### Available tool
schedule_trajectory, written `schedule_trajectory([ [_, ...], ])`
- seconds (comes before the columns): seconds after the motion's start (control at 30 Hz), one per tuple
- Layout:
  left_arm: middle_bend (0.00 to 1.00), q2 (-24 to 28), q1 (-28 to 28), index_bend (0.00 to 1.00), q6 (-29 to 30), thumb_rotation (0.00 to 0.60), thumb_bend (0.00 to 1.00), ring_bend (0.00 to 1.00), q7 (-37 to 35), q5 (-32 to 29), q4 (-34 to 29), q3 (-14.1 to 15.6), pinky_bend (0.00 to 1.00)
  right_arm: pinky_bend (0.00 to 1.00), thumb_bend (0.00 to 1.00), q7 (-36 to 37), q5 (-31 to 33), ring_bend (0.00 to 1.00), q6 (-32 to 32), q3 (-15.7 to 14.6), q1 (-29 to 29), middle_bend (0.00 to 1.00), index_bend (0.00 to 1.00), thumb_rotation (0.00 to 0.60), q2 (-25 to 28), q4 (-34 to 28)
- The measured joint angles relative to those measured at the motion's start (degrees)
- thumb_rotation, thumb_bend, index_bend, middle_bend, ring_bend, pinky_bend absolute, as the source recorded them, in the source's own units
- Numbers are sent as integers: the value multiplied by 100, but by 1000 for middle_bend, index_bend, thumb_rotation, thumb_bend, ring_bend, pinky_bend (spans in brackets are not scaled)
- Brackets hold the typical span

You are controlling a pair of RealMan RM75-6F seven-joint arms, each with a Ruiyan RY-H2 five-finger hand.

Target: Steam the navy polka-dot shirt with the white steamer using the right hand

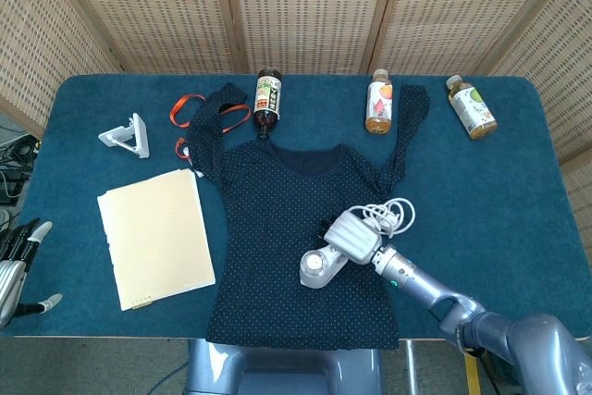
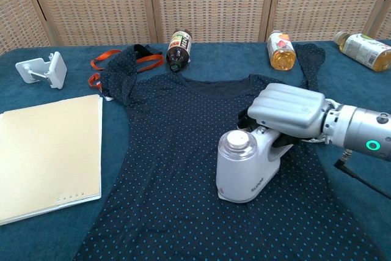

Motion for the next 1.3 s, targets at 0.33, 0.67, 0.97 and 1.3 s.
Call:
schedule_trajectory([
  [0.33, 0, 18, -24, 0, -54, 600, 0, 0, -89, -82, 41, -31, 0, 895, 1000, -324, 384, 640, -373, 457, 354, 567, 702, 600, -425, 140],
  [0.67, 0, 13, -43, 0, -91, 600, 0, 0, -96, -133, 64, -43, 0, 894, 1000, -567, 367, 640, -412, 402, 450, 567, 701, 600, -486, 74],
  [0.97, 0, 6, -52, 0, -103, 600, 0, 0, -89, -117, 67, -37, 0, 894, 1000, -577, 418, 640, -379, 322, 358, 569, 701, 600, -336, 482],
  [1.3, 0, 4, -53, 0, -83, 600, 0, 0, -28, -101, 0, -33, 0, 894, 1000, -420, 1224, 640, -578, 835, 241, 568, 701, 600, -362, 1392],
])
